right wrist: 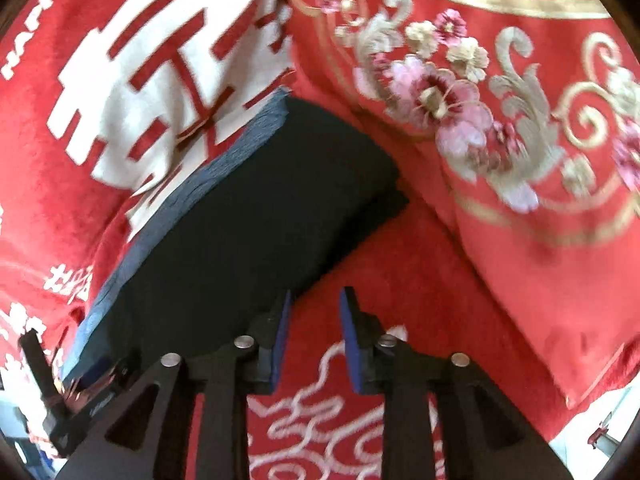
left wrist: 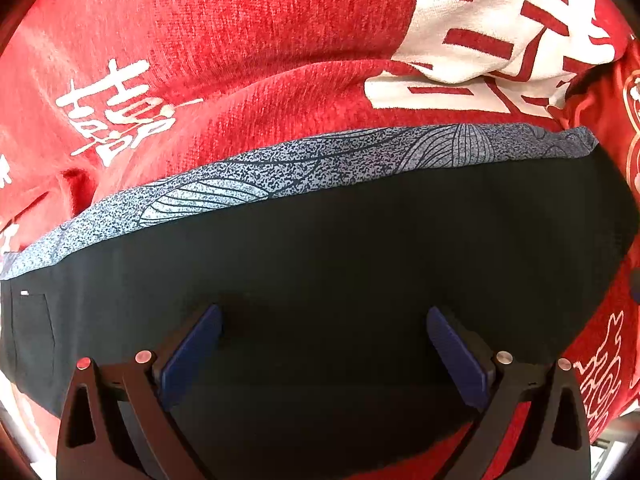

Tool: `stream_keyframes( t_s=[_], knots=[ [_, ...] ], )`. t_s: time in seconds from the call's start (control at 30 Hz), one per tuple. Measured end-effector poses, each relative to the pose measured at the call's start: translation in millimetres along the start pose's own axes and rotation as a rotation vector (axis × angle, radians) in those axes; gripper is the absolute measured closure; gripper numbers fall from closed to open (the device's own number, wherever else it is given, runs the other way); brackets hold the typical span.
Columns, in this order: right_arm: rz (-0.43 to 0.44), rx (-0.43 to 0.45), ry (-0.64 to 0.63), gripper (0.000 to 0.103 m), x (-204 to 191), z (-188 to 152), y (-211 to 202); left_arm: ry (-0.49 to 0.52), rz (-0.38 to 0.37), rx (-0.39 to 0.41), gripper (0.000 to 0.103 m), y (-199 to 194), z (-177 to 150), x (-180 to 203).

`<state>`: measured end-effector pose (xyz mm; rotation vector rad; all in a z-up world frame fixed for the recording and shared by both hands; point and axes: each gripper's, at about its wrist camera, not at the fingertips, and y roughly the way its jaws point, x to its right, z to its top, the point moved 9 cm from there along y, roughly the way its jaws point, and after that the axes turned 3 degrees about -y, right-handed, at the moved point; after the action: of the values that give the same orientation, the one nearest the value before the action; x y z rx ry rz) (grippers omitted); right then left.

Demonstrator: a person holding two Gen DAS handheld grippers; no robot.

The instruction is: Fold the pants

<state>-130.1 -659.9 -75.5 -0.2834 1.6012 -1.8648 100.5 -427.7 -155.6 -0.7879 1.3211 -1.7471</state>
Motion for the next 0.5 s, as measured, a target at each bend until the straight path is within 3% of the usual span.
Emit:
stream_keyframes(
  t_s=[0.1, 0.33, 0.43, 0.5],
  knots=[
    [0.018, 0.006, -0.061, 0.062, -23.8, -8.5, -4.3, 0.003, -0.001, 0.002, 0.000, -0.5, 1.3, -0.3],
    [0.052, -0.017, -0.255, 0.062, -89.2, -18.1, 22.0, -0.003, 0.009, -0.003, 0.000, -0.2, 0.8, -0.4],
    [0.028, -0.057, -0.308, 0.062, -95.2, -22.6, 43.4, -0.007, 0.013, -0.008, 0.000, -0.2, 0.4, -0.6],
    [0.056, -0.065, -0.296, 0.062, -91.0, -24.5, 42.9, -0.012, 0.019, -0.014, 0.000, -0.3, 0.7, -0.9]
  ],
)
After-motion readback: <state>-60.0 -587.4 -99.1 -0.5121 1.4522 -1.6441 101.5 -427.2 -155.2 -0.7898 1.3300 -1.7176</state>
